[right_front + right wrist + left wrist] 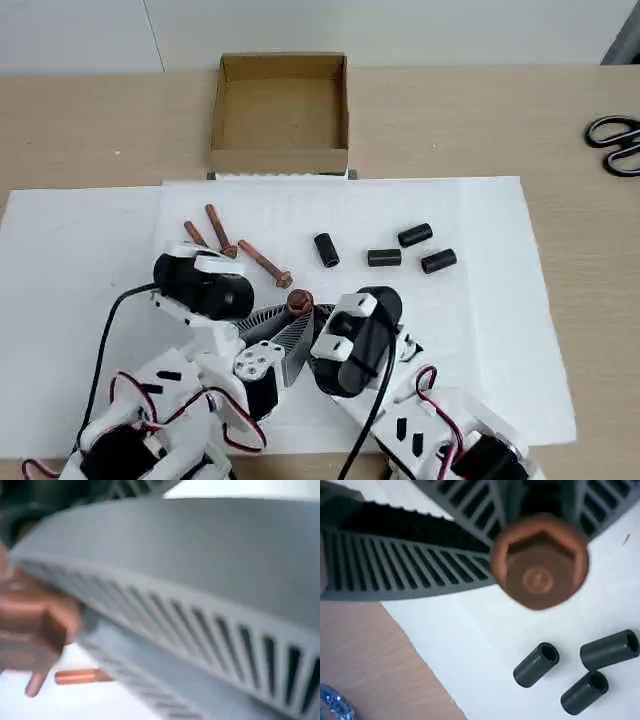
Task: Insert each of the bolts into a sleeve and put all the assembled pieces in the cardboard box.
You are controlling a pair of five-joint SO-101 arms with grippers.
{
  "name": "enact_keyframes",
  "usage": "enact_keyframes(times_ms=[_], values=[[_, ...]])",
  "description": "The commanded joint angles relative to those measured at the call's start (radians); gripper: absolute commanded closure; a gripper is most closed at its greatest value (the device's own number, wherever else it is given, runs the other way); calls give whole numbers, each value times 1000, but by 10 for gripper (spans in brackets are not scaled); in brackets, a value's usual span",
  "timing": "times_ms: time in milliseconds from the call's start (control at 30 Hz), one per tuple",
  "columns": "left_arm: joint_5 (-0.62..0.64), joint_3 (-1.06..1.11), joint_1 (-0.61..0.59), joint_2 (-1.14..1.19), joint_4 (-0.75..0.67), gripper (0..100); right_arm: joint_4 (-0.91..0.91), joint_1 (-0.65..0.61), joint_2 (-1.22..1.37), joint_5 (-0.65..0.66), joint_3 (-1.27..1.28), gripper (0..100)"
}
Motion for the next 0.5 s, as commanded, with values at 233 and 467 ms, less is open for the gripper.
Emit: enact_keyframes(times_ms=[233, 467], values=[[-15, -1, 5, 2, 17, 768, -41, 4, -4, 9, -32, 996], [-21, -8, -48, 2, 14, 768, -38, 13, -4, 9, -31, 996]])
